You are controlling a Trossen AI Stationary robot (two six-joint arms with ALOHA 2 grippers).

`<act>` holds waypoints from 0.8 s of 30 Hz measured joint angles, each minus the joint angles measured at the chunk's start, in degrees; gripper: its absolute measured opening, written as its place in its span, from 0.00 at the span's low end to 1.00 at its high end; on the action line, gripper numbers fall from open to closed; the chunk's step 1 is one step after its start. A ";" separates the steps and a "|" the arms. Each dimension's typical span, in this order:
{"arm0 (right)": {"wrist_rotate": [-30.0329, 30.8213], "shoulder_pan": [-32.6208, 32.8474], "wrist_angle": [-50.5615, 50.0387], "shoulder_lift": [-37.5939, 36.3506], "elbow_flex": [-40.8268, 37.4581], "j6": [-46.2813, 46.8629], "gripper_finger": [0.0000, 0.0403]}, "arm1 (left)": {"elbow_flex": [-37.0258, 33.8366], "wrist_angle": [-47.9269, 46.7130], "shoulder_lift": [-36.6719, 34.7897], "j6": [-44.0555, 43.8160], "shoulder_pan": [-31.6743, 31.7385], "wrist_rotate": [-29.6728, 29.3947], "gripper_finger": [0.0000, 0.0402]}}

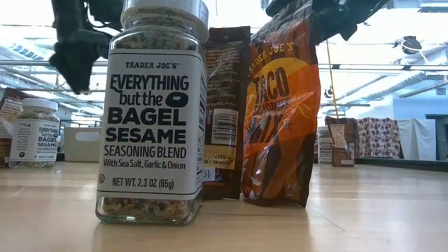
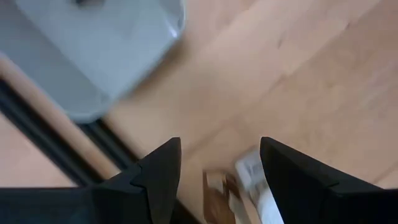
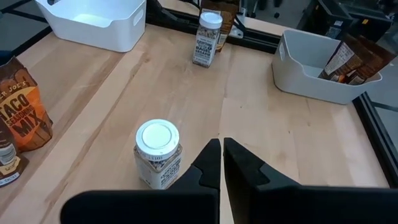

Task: Sort spices by type
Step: Put the brown seasoning bag into the top left white bin

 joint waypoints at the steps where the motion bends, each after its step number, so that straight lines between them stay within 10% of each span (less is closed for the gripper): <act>1: 0.00 0.01 0.26 0.00 0.00 0.00 0.00 | 0.00 -1.35 0.00 -1.65 -0.64 0.02 0.56; 24: 0.00 0.01 0.56 0.00 0.00 -0.01 0.00 | -0.02 -9.85 0.00 -27.12 -16.09 3.68 0.56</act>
